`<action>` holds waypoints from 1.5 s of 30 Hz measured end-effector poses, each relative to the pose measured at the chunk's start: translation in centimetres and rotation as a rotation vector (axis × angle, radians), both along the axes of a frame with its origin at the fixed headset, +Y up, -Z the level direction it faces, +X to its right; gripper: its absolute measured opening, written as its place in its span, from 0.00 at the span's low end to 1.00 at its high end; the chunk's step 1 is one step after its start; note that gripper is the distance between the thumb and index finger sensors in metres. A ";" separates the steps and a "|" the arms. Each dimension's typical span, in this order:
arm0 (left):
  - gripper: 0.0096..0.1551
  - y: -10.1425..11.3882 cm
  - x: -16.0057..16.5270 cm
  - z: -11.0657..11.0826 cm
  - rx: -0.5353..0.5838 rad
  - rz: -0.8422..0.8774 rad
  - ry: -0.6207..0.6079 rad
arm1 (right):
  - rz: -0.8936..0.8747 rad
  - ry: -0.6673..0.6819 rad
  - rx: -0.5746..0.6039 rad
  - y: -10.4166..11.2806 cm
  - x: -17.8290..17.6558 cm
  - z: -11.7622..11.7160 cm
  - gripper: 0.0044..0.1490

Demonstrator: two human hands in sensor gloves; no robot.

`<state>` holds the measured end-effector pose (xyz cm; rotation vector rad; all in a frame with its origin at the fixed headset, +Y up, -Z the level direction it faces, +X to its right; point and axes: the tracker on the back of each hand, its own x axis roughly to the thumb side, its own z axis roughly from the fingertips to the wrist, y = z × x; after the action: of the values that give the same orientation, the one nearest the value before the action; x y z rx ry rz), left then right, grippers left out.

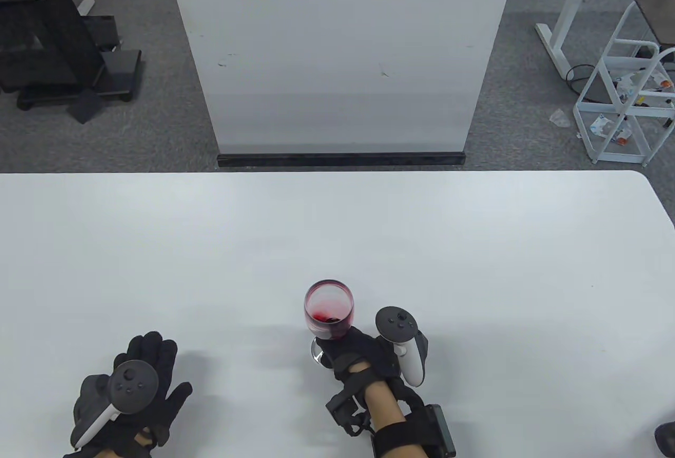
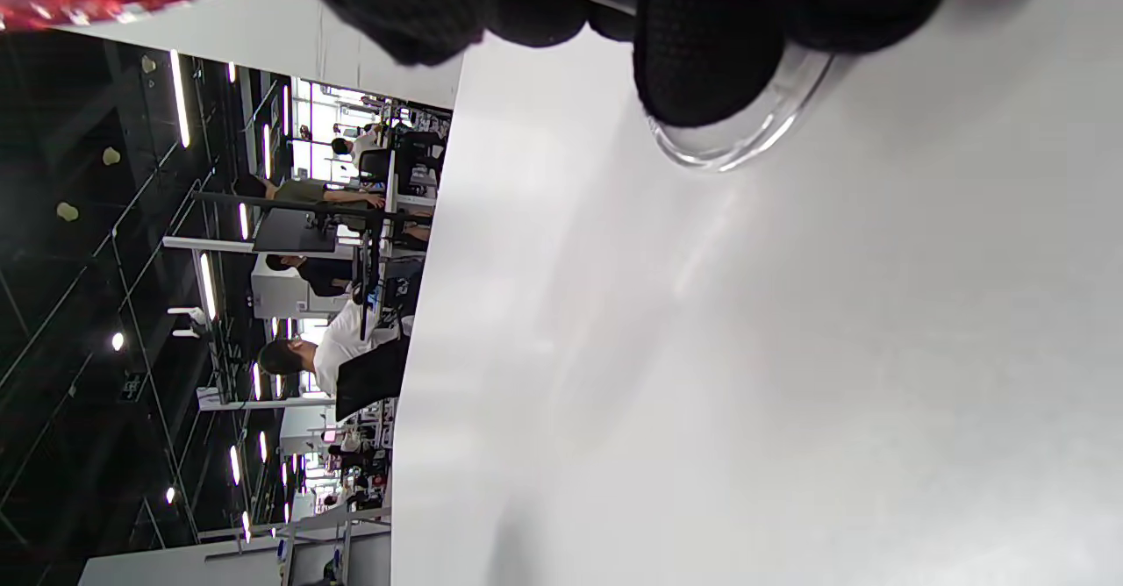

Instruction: Shake wine glass on table

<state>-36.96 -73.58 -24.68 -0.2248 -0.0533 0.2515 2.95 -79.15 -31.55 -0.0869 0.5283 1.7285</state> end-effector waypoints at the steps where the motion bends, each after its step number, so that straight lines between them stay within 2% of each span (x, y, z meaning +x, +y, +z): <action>1: 0.46 0.0 0.0 0.0 0.000 0.002 0.000 | -0.008 -0.017 0.002 -0.1 -0.2 0.1 0.36; 4: 0.46 -0.1 0.1 -0.1 -0.008 0.000 -0.004 | -0.047 0.002 -0.009 -0.2 -0.6 0.2 0.37; 7: 0.46 0.0 0.0 0.0 -0.005 0.001 -0.002 | 0.005 0.031 0.001 0.1 0.0 0.0 0.35; 10: 0.46 0.0 0.0 0.0 -0.002 0.004 0.001 | -0.026 -0.028 -0.003 -0.3 -0.1 0.1 0.37; 12: 0.46 -0.1 0.0 -0.1 -0.012 0.002 -0.003 | -0.070 -0.014 -0.020 -0.3 -0.3 0.2 0.37; 16: 0.46 -0.1 0.0 -0.1 -0.005 0.002 -0.001 | 0.038 -0.014 0.008 0.2 0.4 0.0 0.35; 20: 0.46 -0.1 0.0 -0.1 -0.009 0.004 -0.005 | -0.037 -0.038 -0.009 -0.2 -0.2 0.3 0.39; 23: 0.46 -0.1 0.0 -0.1 -0.005 0.004 -0.008 | 0.033 -0.001 0.010 0.4 0.2 0.1 0.35; 26: 0.46 -0.1 0.0 -0.1 -0.003 0.005 -0.009 | 0.044 -0.048 0.016 0.2 0.1 0.3 0.36; 29: 0.46 -0.2 0.1 -0.1 -0.011 0.000 -0.014 | 0.001 -0.024 0.003 0.2 -0.3 0.3 0.36; 32: 0.46 -0.1 0.0 -0.1 -0.005 0.005 -0.011 | 0.065 0.027 0.006 0.5 0.4 0.0 0.34; 35: 0.46 -0.1 -0.1 -0.1 -0.007 0.017 -0.007 | 0.024 -0.049 0.011 0.1 0.0 0.2 0.37; 37: 0.46 -0.2 -0.1 -0.1 -0.014 0.011 -0.011 | 0.000 -0.023 0.001 0.2 -0.2 0.2 0.36; 39: 0.46 -0.2 0.0 -0.1 -0.013 0.004 -0.012 | 0.050 0.024 0.006 0.6 0.1 0.1 0.35; 42: 0.46 -0.1 -0.1 -0.1 -0.004 0.002 -0.003 | 0.024 -0.032 0.010 0.2 0.1 0.2 0.36; 45: 0.46 -0.1 -0.2 -0.1 -0.003 0.000 0.010 | -0.007 -0.013 -0.001 0.2 -0.2 0.2 0.36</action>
<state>-37.20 -73.68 -24.78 -0.2267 -0.0435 0.2525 2.78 -78.93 -31.39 -0.0962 0.5193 1.7197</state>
